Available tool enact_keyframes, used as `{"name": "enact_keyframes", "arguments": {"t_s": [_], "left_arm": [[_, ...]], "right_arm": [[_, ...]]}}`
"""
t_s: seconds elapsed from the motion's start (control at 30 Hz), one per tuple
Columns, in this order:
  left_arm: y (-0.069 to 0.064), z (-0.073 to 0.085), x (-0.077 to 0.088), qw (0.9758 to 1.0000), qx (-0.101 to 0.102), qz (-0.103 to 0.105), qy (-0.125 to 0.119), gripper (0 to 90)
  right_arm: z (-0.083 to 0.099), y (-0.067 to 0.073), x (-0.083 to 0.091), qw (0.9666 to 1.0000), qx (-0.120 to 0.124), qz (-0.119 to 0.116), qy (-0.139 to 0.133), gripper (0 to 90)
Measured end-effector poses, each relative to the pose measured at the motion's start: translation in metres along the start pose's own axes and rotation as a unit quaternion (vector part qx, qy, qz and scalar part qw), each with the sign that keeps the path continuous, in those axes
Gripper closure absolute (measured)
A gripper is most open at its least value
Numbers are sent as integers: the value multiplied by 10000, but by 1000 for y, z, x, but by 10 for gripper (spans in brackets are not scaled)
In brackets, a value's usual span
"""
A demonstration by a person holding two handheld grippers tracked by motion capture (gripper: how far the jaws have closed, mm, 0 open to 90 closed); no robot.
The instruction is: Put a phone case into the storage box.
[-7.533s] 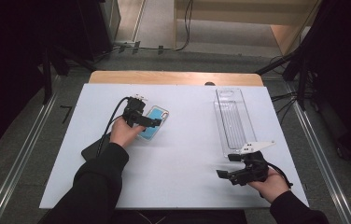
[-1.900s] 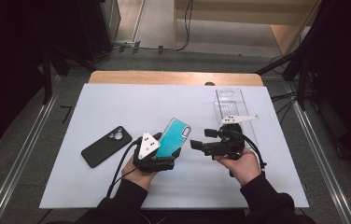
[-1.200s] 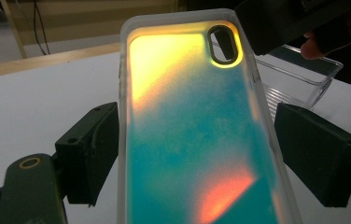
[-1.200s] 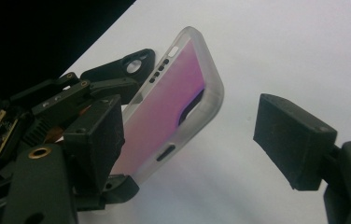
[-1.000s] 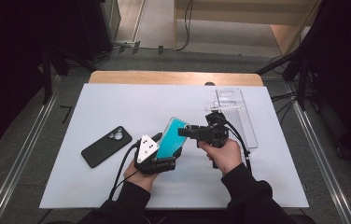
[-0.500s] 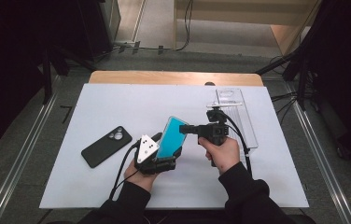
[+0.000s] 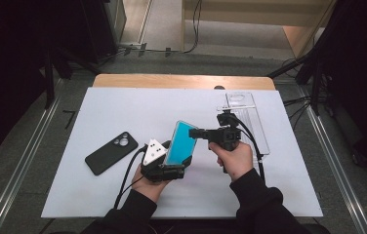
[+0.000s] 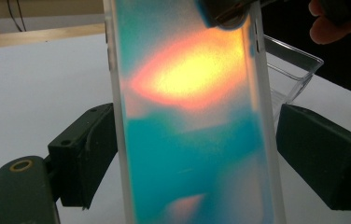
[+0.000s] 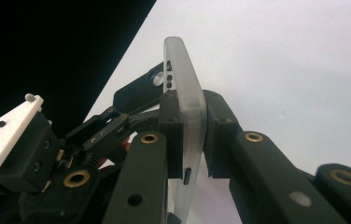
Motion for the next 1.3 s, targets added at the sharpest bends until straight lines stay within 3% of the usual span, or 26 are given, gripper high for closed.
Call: {"name": "enact_keyframes", "arguments": {"t_s": [0.13,0.17,0.37,0.4,0.47,0.53,0.7,0.77,0.97,1.03,1.07,1.17,1.23,1.3], "left_arm": [[3,-1,1,9995,69,62,298,141],[4,-1,0,9993,77,80,362,141],[7,-3,0,9960,125,287,839,145],[9,-3,0,9956,93,271,890,145],[11,-6,1,9947,143,313,967,145],[11,-9,3,9937,200,486,990,145],[18,-9,8,9896,39,682,1269,146],[23,-11,10,9889,-9,704,1305,162],[30,-16,14,9864,-210,829,1404,164],[30,-17,16,9837,-297,1016,1457,188],[29,-18,16,9811,-343,1154,1516,190],[28,-17,18,9767,-543,1317,1608,191],[28,-18,18,9749,-603,1400,1620,198],[27,-20,18,9739,-624,1471,1611,198]], "right_arm": [[-2,1,6,9997,199,154,-60,778],[-2,1,8,9985,432,324,-67,778],[0,3,8,9965,753,355,9,777],[1,3,7,9940,958,520,81,777],[2,3,7,9915,1122,642,138,777],[3,3,7,9907,1192,646,149,777],[7,4,10,9844,1661,540,231,777],[10,4,12,9824,1796,403,318,777],[13,4,14,9804,1889,324,456,777],[14,4,15,9792,1943,228,536,777],[15,5,14,9781,1983,122,619,776],[19,6,14,9718,2215,6,813,776],[21,6,14,9680,2342,5,905,776],[22,7,13,9665,2383,-73,954,776]]}}
Point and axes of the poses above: each handheld gripper's, and its own axes: x roughly backward along the jaws, z roughly out of its underside, y roughly to its left, the point moved 7 cm from there along -x, roughly forward along the jaws, and after that the axes turned 15 degrees about -z, right-handed, at the moved point
